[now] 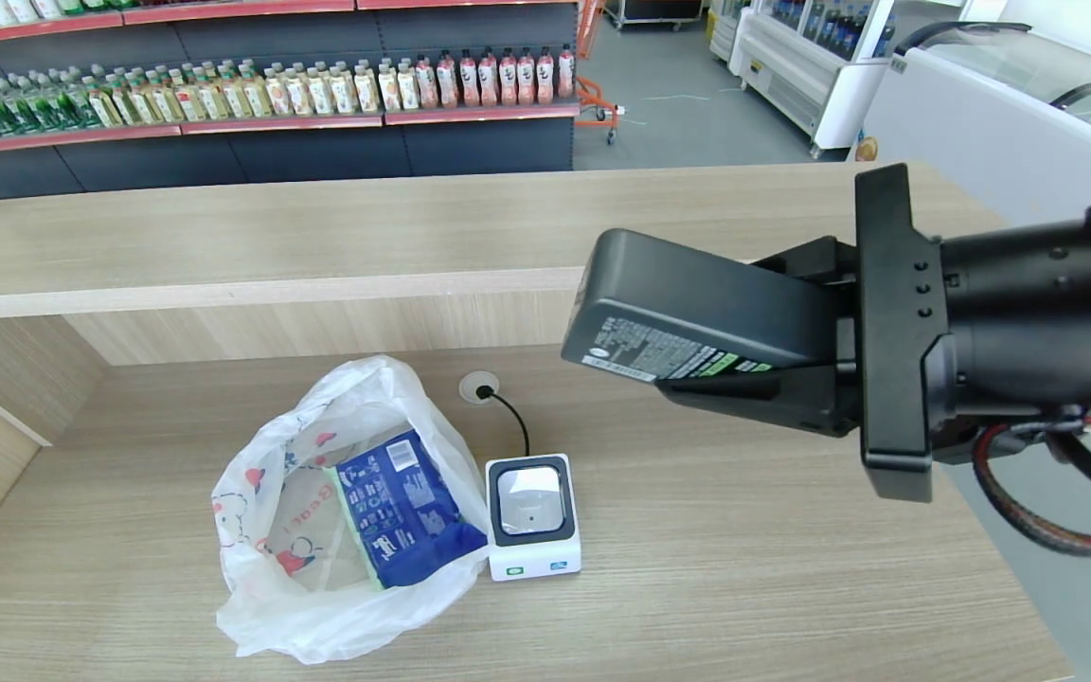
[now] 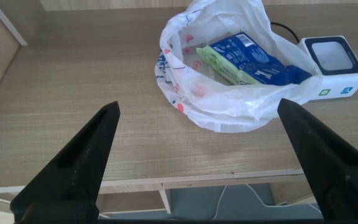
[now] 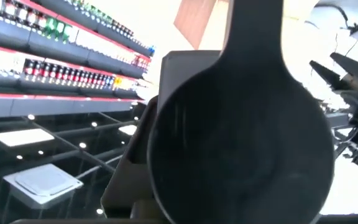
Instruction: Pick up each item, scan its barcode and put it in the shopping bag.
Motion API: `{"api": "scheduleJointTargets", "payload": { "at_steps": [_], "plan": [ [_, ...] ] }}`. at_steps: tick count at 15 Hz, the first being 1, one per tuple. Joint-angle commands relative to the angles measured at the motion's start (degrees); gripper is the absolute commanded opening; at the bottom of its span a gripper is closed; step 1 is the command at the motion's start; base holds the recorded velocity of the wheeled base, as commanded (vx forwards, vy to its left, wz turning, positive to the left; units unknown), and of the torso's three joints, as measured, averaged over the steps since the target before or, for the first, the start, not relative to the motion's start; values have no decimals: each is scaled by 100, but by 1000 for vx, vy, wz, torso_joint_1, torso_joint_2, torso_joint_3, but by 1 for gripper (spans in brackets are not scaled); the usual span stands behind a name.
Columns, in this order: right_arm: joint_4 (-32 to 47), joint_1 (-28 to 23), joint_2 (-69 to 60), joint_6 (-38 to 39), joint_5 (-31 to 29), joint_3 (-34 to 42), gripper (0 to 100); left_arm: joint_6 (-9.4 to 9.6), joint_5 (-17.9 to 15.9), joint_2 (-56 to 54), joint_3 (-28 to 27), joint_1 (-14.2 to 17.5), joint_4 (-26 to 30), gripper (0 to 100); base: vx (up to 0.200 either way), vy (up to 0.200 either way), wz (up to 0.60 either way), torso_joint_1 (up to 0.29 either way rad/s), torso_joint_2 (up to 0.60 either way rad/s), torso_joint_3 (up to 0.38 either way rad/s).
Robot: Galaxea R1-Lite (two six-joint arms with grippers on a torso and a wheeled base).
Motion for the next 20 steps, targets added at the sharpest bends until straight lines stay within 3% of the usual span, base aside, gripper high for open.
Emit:
{"api": "scheduleJointTargets", "payload": {
  "at_steps": [1, 7, 20],
  "plan": [
    [-157, 65, 228, 268, -5, -12, 0, 0, -1, -2, 1, 4, 0, 100, 0, 0, 0, 0, 0, 0],
    [-183, 267, 466, 1120, -5, -355, 0, 0, -1, -2, 1, -5, 0, 100, 0, 0, 0, 0, 0, 0],
    [-130, 601, 923, 1612, 3, -996, 0, 0, -1, -2, 1, 4, 0, 100, 0, 0, 0, 0, 0, 0]
  ]
}}
